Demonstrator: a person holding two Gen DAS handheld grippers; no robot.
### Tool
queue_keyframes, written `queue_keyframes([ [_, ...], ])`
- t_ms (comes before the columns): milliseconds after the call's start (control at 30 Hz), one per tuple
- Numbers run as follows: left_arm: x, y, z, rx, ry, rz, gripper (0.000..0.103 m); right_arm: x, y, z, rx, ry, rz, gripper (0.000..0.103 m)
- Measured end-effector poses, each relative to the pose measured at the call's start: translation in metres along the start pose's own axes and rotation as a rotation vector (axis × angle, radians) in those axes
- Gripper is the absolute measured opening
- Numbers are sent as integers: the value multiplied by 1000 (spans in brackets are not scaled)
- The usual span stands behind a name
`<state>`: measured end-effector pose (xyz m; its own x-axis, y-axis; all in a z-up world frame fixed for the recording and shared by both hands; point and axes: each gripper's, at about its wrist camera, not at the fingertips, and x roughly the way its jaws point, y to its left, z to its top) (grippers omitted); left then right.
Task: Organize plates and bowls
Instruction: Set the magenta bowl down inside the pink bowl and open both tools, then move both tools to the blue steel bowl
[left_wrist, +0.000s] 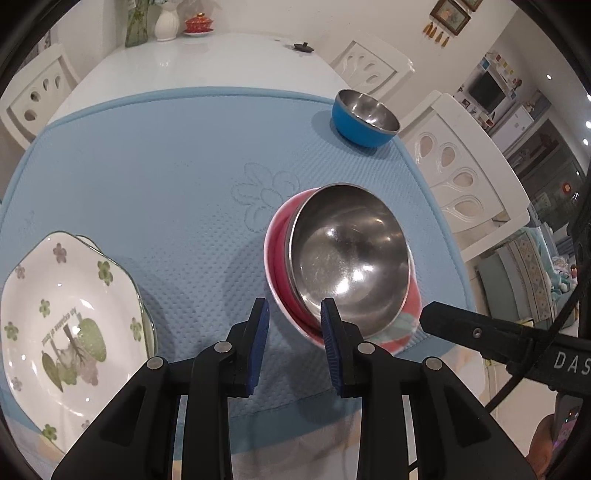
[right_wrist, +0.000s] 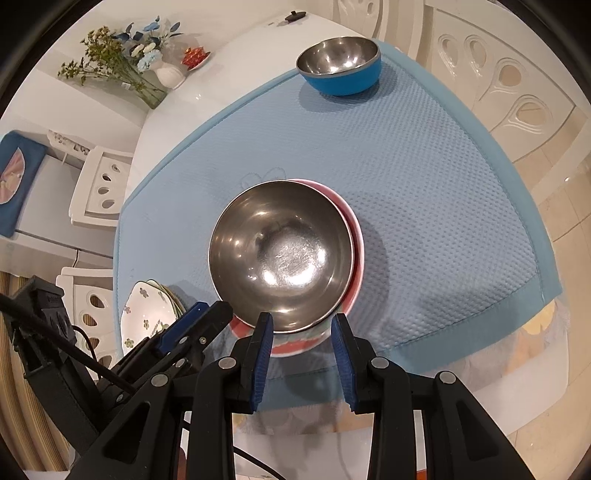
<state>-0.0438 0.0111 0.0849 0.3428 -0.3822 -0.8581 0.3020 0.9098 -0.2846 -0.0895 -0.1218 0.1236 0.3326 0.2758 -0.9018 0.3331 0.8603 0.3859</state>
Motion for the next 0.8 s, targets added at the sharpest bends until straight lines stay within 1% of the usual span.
queue_keyframes([
  [133, -14, -5, -3, 21, -25, 2, 26, -7, 3, -4, 3, -14, 0, 32],
  [200, -24, -8, -6, 34, -43, 7, 26, -16, 11, -7, -30, -46, -43, 32],
  [333, -47, -10, -12, 61, -73, 6, 26, -42, 33, -12, -125, -143, -109, 32],
  [367, -55, -12, -12, 86, -84, 5, 26, -50, 38, -14, -148, -168, -123, 32],
  [433, -72, -18, -10, 153, -122, 29, 26, -63, 47, -16, -186, -211, -145, 34],
  [467, -82, -21, -7, 186, -147, 51, 26, -70, 51, -18, -202, -237, -149, 39],
  [500, -92, -24, -5, 212, -171, 67, 30, -74, 52, -18, -205, -255, -145, 46],
  [533, -99, -27, -2, 229, -190, 75, 35, -79, 53, -18, -202, -274, -139, 49],
  [567, -107, -30, 2, 246, -217, 80, 36, -86, 53, -18, -196, -296, -132, 51],
  [633, -118, -33, 9, 257, -246, 81, 40, -93, 53, -16, -198, -311, -130, 51],
  [700, -124, -35, 18, 263, -264, 81, 44, -100, 52, -11, -200, -318, -141, 54],
  [800, -129, -42, 31, 286, -296, 101, 45, -109, 48, 0, -189, -336, -154, 55],
])
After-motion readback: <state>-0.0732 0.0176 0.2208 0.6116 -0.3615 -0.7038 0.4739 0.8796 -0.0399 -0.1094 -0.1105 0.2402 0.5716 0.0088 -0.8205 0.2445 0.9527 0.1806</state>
